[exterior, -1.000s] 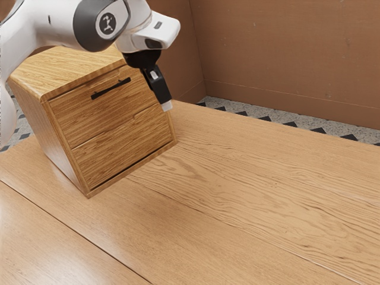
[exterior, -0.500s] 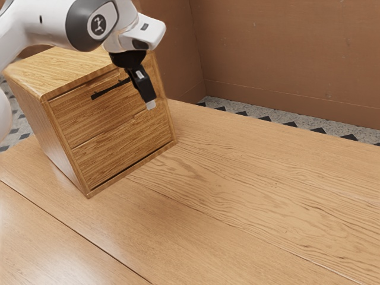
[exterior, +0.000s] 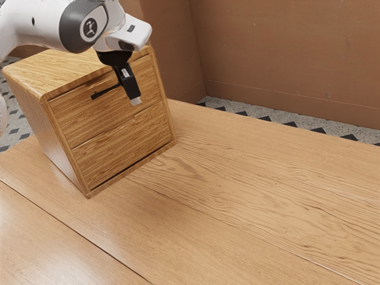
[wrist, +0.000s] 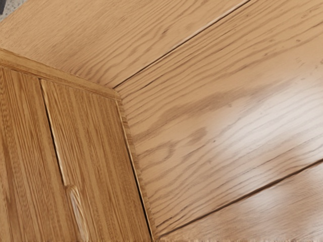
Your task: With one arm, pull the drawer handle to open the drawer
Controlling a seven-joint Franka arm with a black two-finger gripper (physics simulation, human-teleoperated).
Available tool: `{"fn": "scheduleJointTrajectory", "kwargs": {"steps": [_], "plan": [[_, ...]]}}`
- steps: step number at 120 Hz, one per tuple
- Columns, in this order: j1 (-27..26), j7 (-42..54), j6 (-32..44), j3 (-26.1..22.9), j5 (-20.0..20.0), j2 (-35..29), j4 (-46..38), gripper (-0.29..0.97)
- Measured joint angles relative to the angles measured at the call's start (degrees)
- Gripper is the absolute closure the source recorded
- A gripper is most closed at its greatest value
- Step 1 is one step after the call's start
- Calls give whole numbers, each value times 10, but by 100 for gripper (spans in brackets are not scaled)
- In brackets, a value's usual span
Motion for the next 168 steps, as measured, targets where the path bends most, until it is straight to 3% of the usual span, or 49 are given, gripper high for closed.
{"fn": "scheduleJointTrajectory", "kwargs": {"steps": [42, 168], "plan": [[-11, 13, 18, 37, 30, 4, -2, 0], [-16, -9, 13, 82, 22, 22, -2, 0]]}}
